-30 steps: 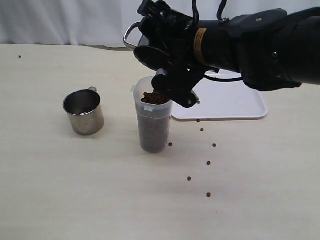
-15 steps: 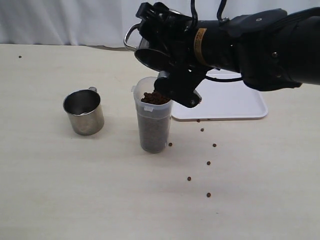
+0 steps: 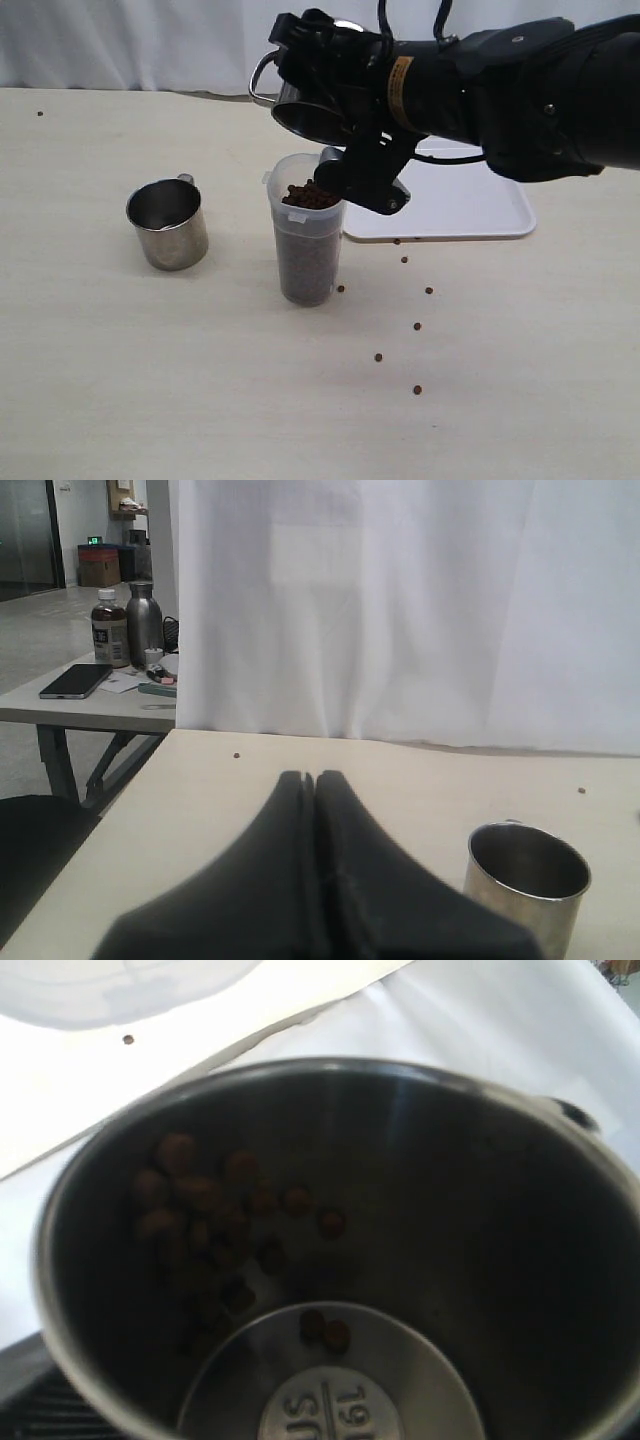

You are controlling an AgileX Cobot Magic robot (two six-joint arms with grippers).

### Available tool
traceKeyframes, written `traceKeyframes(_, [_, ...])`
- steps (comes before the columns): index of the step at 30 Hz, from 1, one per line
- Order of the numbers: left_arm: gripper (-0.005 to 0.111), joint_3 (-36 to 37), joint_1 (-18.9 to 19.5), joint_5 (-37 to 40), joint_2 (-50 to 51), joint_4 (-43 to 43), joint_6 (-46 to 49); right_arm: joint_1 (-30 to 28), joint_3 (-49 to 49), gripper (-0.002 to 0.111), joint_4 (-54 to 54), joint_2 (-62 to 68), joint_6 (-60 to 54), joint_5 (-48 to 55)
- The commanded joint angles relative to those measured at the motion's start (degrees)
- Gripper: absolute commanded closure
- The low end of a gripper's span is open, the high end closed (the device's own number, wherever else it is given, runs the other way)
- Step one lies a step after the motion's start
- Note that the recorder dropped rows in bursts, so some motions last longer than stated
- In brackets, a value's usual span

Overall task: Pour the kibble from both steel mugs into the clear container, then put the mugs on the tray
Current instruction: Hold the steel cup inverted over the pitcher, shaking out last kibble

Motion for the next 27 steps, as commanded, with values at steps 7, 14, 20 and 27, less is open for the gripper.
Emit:
traceKeyframes(7, [0.107, 0.13, -0.43, -0.62, -0.26, -0.1, -0.19, 0.11, -0.51, 0.103, -0.07, -0.3, -3.86, -0.13])
traceKeyframes(14, [0.107, 0.13, -0.43, -0.95, -0.26, 0.01, -0.19, 0.11, -0.51, 0.103, -0.07, -0.3, -4.66, -1.37])
traceKeyframes(20, [0.107, 0.13, -0.43, -0.95, -0.26, 0.01, -0.19, 0.11, -0.66, 0.103, -0.07, -0.3, -0.24, -4.13])
traceKeyframes(27, [0.107, 0.13, -0.43, -0.95, -0.26, 0.01, -0.19, 2.66, -1.17, 0.103, -0.07, -0.3, -8.09, 0.96])
